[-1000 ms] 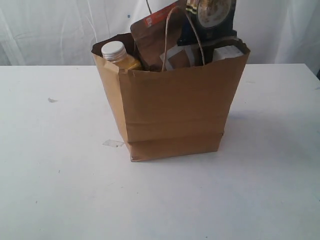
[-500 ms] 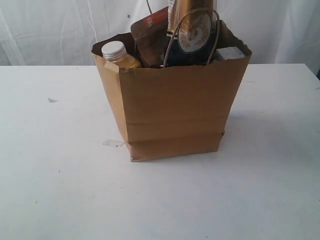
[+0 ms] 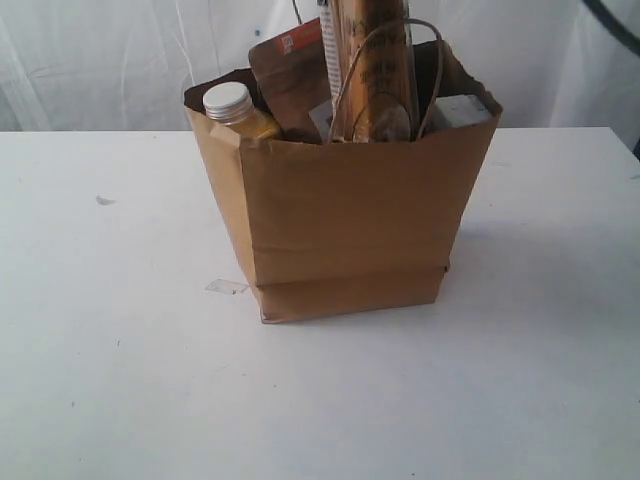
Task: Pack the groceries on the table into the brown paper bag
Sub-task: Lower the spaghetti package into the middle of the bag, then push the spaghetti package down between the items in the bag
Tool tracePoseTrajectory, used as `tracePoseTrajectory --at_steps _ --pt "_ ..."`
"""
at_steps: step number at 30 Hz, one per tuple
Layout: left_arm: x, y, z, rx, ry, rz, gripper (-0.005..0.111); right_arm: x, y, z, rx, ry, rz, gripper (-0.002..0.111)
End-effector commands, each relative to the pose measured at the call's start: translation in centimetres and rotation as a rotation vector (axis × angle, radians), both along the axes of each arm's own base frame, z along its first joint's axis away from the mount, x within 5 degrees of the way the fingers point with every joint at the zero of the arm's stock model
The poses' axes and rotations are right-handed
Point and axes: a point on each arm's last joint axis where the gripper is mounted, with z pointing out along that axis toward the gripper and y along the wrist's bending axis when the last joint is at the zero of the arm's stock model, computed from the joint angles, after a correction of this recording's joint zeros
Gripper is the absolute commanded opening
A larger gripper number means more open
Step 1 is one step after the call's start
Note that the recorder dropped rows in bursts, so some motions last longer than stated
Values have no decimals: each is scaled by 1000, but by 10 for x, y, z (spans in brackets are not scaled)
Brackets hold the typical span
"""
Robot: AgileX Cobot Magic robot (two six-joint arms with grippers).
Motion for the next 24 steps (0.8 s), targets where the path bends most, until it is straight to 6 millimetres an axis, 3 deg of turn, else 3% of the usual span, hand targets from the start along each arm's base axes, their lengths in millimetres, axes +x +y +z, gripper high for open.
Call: tracePoseTrajectory --at_steps 1,24 --pt "0 0 -1 -10 0 7 0 0 -1 -3 -16 -44 26 0" --pt "0 0 -1 -8 -1 7 0 3 5 -49 -34 -26 47 0"
